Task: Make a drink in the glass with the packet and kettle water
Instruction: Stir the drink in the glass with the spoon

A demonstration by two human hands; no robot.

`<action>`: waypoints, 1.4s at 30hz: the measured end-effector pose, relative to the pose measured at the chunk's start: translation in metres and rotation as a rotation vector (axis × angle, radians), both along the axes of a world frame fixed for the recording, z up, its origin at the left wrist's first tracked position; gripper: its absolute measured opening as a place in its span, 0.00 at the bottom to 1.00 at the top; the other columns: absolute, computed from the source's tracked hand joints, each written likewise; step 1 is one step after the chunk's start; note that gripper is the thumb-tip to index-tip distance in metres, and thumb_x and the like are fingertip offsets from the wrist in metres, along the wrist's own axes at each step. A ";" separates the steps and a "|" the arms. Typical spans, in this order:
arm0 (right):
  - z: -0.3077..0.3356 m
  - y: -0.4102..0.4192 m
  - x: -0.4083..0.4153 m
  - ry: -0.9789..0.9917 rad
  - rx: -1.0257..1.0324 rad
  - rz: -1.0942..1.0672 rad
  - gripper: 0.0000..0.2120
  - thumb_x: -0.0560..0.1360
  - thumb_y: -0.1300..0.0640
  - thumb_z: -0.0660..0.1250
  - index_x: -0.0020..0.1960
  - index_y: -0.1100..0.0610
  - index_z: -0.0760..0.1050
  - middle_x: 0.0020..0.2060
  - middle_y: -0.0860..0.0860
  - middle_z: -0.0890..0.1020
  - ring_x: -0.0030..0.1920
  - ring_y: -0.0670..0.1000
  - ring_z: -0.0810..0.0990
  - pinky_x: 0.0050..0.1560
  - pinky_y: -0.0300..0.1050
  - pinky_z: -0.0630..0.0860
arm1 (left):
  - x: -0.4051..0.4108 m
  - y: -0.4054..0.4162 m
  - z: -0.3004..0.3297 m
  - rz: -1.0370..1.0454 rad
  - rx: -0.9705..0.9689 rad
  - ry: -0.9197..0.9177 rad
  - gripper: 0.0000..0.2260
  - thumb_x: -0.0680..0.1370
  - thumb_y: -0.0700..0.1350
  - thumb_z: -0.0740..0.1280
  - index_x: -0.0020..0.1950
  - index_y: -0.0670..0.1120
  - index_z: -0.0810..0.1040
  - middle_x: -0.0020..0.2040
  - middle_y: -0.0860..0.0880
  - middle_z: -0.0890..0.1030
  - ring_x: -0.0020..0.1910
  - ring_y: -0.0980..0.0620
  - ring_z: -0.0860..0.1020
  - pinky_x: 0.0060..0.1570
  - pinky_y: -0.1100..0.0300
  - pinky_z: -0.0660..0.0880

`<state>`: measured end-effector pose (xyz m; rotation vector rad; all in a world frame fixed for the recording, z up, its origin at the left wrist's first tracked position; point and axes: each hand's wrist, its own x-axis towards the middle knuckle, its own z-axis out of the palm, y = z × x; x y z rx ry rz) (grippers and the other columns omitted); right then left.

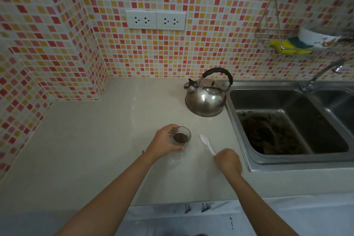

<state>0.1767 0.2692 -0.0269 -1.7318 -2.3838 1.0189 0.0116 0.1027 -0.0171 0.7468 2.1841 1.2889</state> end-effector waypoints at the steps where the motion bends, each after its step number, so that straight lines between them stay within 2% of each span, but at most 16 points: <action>1: 0.009 0.005 0.000 0.161 -0.010 -0.060 0.04 0.71 0.61 0.68 0.40 0.60 0.81 0.38 0.57 0.83 0.37 0.58 0.81 0.35 0.44 0.77 | 0.000 0.000 0.000 0.004 0.002 -0.008 0.35 0.58 0.40 0.83 0.63 0.45 0.76 0.57 0.47 0.81 0.57 0.54 0.79 0.52 0.76 0.69; 3: 0.035 0.010 -0.001 0.547 -0.050 -0.123 0.05 0.70 0.67 0.69 0.37 0.61 0.81 0.32 0.57 0.82 0.32 0.56 0.81 0.30 0.43 0.78 | 0.000 0.000 0.001 0.007 0.008 -0.017 0.34 0.58 0.40 0.83 0.63 0.45 0.76 0.57 0.47 0.81 0.57 0.55 0.79 0.54 0.72 0.70; 4: 0.050 0.012 -0.002 0.697 -0.035 -0.105 0.05 0.70 0.68 0.69 0.37 0.61 0.81 0.31 0.55 0.82 0.30 0.52 0.81 0.28 0.39 0.78 | 0.000 -0.001 0.001 0.007 0.011 -0.018 0.34 0.58 0.40 0.83 0.63 0.45 0.76 0.57 0.47 0.81 0.56 0.55 0.79 0.54 0.70 0.71; 7: 0.094 0.010 -0.011 0.884 0.072 0.080 0.05 0.71 0.63 0.71 0.39 0.54 0.82 0.30 0.50 0.83 0.27 0.44 0.80 0.28 0.30 0.74 | 0.001 -0.001 -0.001 0.008 0.010 -0.007 0.34 0.58 0.41 0.83 0.63 0.45 0.76 0.57 0.49 0.81 0.56 0.56 0.78 0.53 0.72 0.71; 9: 0.112 0.004 -0.021 0.862 0.100 0.272 0.03 0.72 0.61 0.70 0.40 0.55 0.81 0.30 0.48 0.82 0.28 0.41 0.79 0.29 0.29 0.73 | 0.001 -0.001 -0.001 0.011 0.004 0.011 0.34 0.58 0.41 0.83 0.62 0.46 0.77 0.56 0.51 0.81 0.55 0.56 0.78 0.55 0.69 0.73; 11: 0.116 -0.006 -0.033 0.718 0.117 0.499 0.04 0.73 0.60 0.69 0.40 0.54 0.79 0.32 0.46 0.81 0.30 0.40 0.78 0.31 0.30 0.74 | 0.001 0.000 -0.001 0.015 0.003 0.036 0.32 0.58 0.41 0.82 0.60 0.49 0.78 0.54 0.53 0.81 0.53 0.57 0.79 0.56 0.65 0.75; 15: 0.101 -0.024 -0.056 0.420 0.214 0.892 0.05 0.74 0.60 0.66 0.46 0.55 0.81 0.41 0.52 0.83 0.39 0.49 0.78 0.42 0.45 0.75 | 0.000 0.001 0.002 -0.004 -0.015 0.062 0.29 0.57 0.44 0.81 0.57 0.51 0.78 0.53 0.53 0.82 0.51 0.55 0.80 0.52 0.66 0.74; 18: 0.086 -0.027 -0.069 0.311 0.293 1.019 0.08 0.75 0.60 0.65 0.51 0.55 0.81 0.44 0.56 0.82 0.43 0.54 0.79 0.45 0.47 0.74 | 0.000 0.001 0.002 -0.013 -0.029 0.075 0.29 0.57 0.44 0.81 0.56 0.50 0.78 0.51 0.53 0.82 0.50 0.55 0.80 0.49 0.70 0.74; 20: 0.078 -0.025 -0.076 0.260 0.276 0.979 0.09 0.75 0.60 0.64 0.51 0.56 0.81 0.45 0.56 0.82 0.45 0.55 0.79 0.46 0.46 0.73 | 0.001 0.001 0.003 -0.015 -0.033 0.075 0.29 0.58 0.45 0.81 0.58 0.50 0.78 0.53 0.53 0.82 0.51 0.55 0.80 0.52 0.67 0.75; 22: 0.071 -0.023 -0.079 0.249 0.183 0.866 0.07 0.75 0.61 0.64 0.47 0.58 0.81 0.44 0.56 0.82 0.45 0.55 0.80 0.46 0.47 0.75 | 0.001 0.001 0.004 -0.017 -0.032 0.072 0.29 0.58 0.45 0.81 0.58 0.51 0.78 0.52 0.54 0.81 0.51 0.55 0.80 0.53 0.68 0.75; 24: 0.067 -0.023 -0.081 0.281 0.081 0.716 0.08 0.74 0.63 0.64 0.39 0.57 0.79 0.37 0.55 0.81 0.40 0.55 0.79 0.43 0.47 0.75 | 0.001 0.002 0.004 -0.019 -0.027 0.075 0.28 0.58 0.45 0.81 0.56 0.52 0.78 0.51 0.55 0.81 0.50 0.56 0.80 0.51 0.71 0.74; 27: 0.064 -0.028 -0.084 0.317 0.007 0.582 0.11 0.73 0.64 0.65 0.33 0.55 0.77 0.30 0.51 0.78 0.32 0.49 0.76 0.35 0.39 0.71 | 0.001 0.001 0.005 -0.015 -0.039 0.074 0.27 0.58 0.46 0.81 0.56 0.53 0.78 0.51 0.55 0.81 0.51 0.55 0.80 0.54 0.65 0.76; 29: 0.064 -0.032 -0.086 0.341 0.004 0.571 0.11 0.73 0.63 0.65 0.33 0.57 0.79 0.28 0.51 0.79 0.29 0.45 0.75 0.31 0.35 0.69 | 0.001 0.001 0.005 -0.014 -0.049 0.077 0.28 0.58 0.47 0.81 0.56 0.53 0.78 0.51 0.55 0.81 0.51 0.55 0.80 0.54 0.62 0.77; 34: 0.062 -0.030 -0.087 0.342 0.039 0.593 0.11 0.76 0.61 0.62 0.36 0.61 0.79 0.33 0.58 0.81 0.34 0.54 0.77 0.37 0.43 0.72 | 0.000 0.002 0.007 -0.018 -0.058 0.065 0.30 0.57 0.48 0.81 0.57 0.53 0.77 0.53 0.54 0.81 0.53 0.53 0.80 0.56 0.59 0.78; 38: 0.059 -0.030 -0.087 0.331 0.004 0.553 0.13 0.75 0.63 0.63 0.32 0.58 0.76 0.27 0.52 0.76 0.29 0.48 0.73 0.32 0.40 0.70 | 0.000 0.002 0.006 -0.014 -0.072 0.060 0.30 0.58 0.47 0.81 0.58 0.53 0.77 0.55 0.52 0.81 0.55 0.51 0.80 0.59 0.56 0.77; 42: 0.059 -0.036 -0.089 0.384 0.010 0.569 0.11 0.75 0.61 0.64 0.36 0.60 0.79 0.29 0.51 0.77 0.30 0.45 0.74 0.31 0.35 0.69 | 0.000 0.001 0.007 -0.014 -0.092 0.067 0.32 0.58 0.49 0.81 0.60 0.52 0.77 0.56 0.52 0.81 0.55 0.52 0.80 0.60 0.55 0.77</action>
